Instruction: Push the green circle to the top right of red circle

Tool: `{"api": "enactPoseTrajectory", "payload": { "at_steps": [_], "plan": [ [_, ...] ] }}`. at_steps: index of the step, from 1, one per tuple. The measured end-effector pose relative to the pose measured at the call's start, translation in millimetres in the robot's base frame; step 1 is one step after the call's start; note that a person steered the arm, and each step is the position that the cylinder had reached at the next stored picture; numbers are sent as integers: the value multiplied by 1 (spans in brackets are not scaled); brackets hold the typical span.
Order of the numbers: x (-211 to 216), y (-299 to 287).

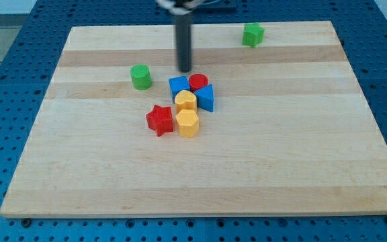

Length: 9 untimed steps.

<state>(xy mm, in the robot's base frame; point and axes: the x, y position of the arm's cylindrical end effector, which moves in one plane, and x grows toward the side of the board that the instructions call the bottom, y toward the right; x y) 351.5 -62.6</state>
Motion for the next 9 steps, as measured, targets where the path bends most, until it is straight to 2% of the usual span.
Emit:
{"api": "enactPoseTrajectory", "payload": {
  "at_steps": [1, 2, 3, 4, 5, 6, 8, 9],
  "plan": [
    [55, -39],
    [43, -75],
    [27, -50],
    [3, -55],
    [-4, -89],
    [-10, -57],
    [-45, -40],
    [-42, 10]
  ]
}}
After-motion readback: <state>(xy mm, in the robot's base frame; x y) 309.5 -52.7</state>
